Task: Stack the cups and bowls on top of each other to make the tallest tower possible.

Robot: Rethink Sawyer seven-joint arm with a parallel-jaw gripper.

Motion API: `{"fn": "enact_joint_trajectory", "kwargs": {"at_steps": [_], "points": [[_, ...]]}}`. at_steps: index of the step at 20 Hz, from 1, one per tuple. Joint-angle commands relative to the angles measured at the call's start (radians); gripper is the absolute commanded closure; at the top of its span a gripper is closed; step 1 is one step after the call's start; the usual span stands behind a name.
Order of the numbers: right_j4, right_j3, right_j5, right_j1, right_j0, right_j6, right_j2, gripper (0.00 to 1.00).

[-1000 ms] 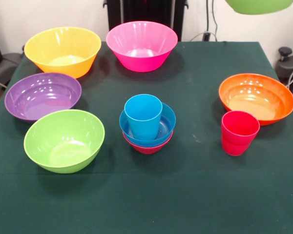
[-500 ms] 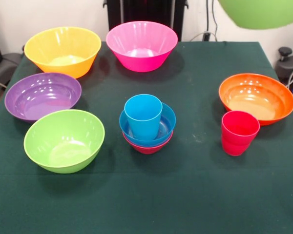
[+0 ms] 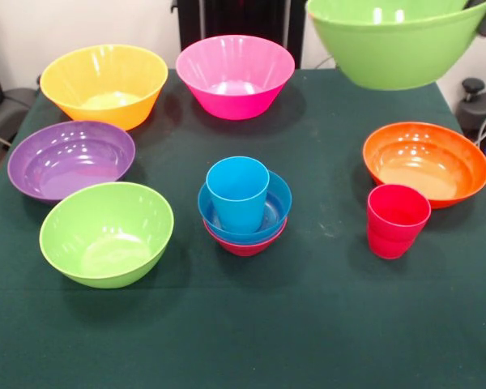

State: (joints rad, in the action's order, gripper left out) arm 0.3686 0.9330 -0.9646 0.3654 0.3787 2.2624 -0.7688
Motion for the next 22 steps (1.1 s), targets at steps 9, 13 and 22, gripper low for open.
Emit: {"fn": "enact_joint_trajectory", "kwargs": {"at_steps": [9, 13, 22], "points": [[-0.135, 0.037, 0.081, 0.021, -0.08, -0.158, 0.193, 1.0], [-0.156, 0.048, 0.099, 0.036, -0.1, -0.18, 0.221, 1.0], [-0.212, 0.05, 0.12, 0.054, -0.152, -0.217, 0.28, 1.0]]}}
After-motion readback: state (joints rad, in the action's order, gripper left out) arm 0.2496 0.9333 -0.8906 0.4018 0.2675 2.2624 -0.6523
